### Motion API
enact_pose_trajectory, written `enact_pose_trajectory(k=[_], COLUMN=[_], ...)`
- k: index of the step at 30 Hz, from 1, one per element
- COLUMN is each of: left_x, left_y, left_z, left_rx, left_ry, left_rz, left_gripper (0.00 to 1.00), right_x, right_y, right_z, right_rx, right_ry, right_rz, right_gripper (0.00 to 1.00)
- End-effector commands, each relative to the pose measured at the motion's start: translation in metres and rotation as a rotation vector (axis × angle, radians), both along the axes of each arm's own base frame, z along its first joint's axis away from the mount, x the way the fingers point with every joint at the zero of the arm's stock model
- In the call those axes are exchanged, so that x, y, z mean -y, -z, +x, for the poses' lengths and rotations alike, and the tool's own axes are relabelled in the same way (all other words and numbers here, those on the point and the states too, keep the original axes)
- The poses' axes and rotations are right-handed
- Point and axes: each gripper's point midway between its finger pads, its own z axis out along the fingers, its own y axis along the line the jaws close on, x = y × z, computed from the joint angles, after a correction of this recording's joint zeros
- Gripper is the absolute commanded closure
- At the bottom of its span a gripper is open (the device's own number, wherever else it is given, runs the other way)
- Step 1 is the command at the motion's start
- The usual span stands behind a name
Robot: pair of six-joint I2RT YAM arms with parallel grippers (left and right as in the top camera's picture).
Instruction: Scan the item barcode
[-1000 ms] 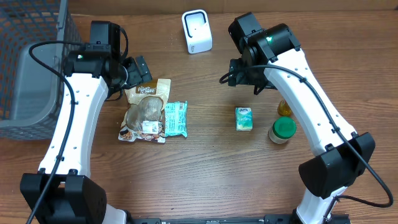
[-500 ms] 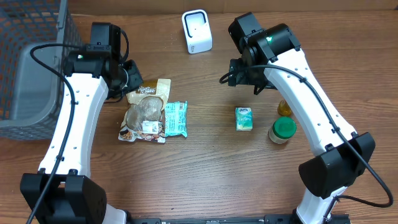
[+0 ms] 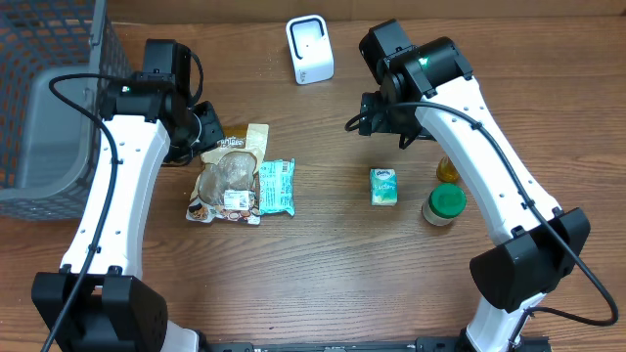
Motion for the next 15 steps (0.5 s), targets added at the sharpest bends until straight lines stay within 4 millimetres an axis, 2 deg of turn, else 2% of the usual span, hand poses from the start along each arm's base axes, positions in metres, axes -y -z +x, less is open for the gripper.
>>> enact_pose_trajectory(k=[1,7,15], left_x=[0.0031,0.0029,0.0035], left_y=[-0.0006,0.0005,0.0011], left_z=[-0.0025,-0.0052,-0.0068], left_rx=[-0.003,-0.015,-0.022], left_ry=[0.007,0.007,0.010], left_rz=[-0.010,-0.009,-0.008], left_gripper=[0.82,0.80,0.82], right_x=[0.0020,0.0020,0.0020], right_y=[-0.0019,-0.0019,-0.0019], right_z=[0.0034,0.0034,0.0034], right_rx=[0.015,0.015,0.015], right_ry=[0.008,0.008,0.008], right_rz=[-0.007,-0.007,-0.007], right_gripper=[0.00,0.00,0.00])
